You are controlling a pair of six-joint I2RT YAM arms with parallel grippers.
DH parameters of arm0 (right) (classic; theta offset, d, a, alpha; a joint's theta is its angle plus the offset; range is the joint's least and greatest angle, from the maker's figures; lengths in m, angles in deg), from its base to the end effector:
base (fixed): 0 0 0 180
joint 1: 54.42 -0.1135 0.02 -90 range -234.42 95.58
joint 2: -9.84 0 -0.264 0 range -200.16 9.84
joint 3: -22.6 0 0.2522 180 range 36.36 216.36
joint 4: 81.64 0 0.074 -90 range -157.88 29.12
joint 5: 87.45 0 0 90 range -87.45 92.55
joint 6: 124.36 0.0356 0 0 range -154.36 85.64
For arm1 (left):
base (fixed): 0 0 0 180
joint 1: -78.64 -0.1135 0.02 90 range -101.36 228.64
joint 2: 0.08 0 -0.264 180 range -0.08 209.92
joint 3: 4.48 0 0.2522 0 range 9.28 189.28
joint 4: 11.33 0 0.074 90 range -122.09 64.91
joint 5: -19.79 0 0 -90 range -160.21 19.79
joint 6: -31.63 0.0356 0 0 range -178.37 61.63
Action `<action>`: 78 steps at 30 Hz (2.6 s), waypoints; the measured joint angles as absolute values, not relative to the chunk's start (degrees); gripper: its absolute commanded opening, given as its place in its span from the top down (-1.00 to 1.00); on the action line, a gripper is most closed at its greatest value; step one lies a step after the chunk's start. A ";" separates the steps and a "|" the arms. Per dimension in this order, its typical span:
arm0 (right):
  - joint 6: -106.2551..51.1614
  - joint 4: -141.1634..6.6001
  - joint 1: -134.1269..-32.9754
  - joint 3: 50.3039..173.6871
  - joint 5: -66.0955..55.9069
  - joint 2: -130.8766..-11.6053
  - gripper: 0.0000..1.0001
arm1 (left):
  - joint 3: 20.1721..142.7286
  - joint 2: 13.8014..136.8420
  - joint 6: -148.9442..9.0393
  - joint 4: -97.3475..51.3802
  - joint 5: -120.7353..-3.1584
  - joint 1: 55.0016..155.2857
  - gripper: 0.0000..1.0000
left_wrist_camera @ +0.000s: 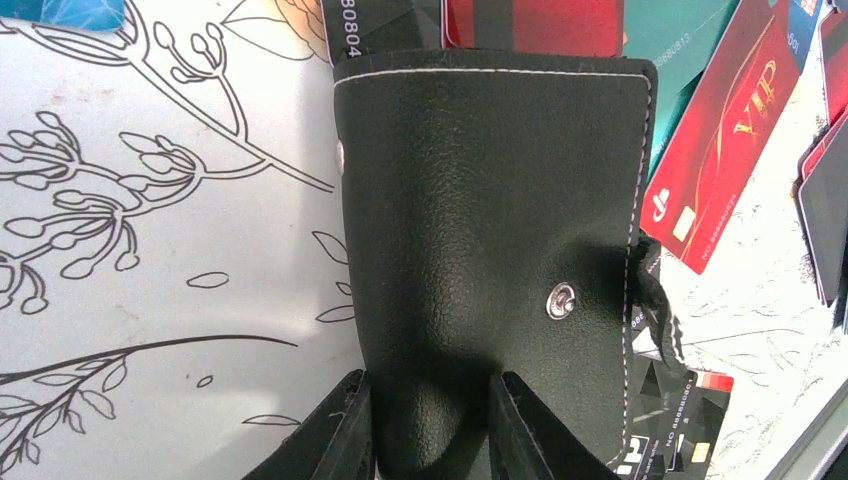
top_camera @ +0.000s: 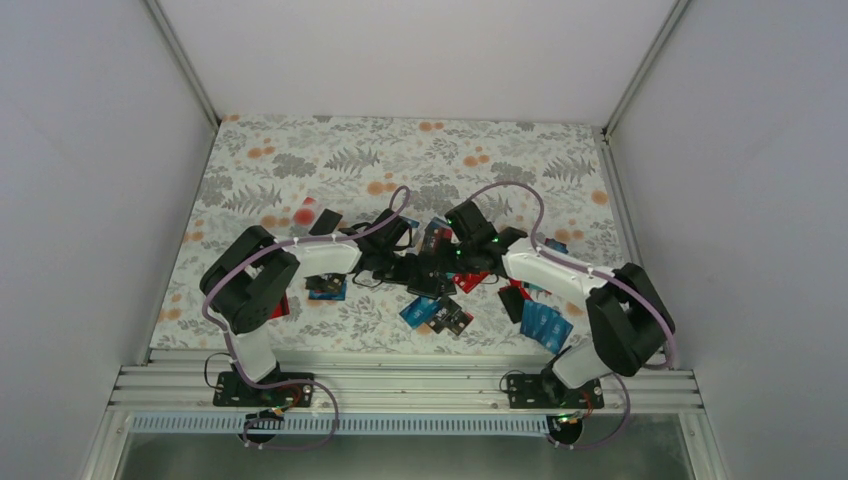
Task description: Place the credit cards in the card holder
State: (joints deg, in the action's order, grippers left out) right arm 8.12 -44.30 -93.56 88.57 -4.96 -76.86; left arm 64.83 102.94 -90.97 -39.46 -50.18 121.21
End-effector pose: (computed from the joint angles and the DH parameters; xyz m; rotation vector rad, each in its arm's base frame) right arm 0.2286 0.1920 0.1950 0.0283 2.7313 0.6463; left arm 0.2421 -0.2390 0.1360 0.3728 2.8235 -0.8334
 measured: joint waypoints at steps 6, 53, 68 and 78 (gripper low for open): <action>8.25 -44.04 -93.56 87.52 -4.87 -75.59 0.85 | 64.83 102.94 -90.99 -39.35 -49.83 121.21 0.47; 6.11 -31.80 -98.30 95.87 3.26 -84.72 0.90 | 64.83 103.05 -90.97 -39.15 -49.13 121.30 0.49; 6.28 -31.69 -98.35 95.95 2.73 -84.72 0.92 | 64.74 103.05 -90.99 -39.02 -49.02 121.30 0.49; 6.30 -33.40 -98.54 96.76 1.20 -87.76 0.91 | 64.55 103.05 -90.99 -38.67 -48.84 121.30 0.49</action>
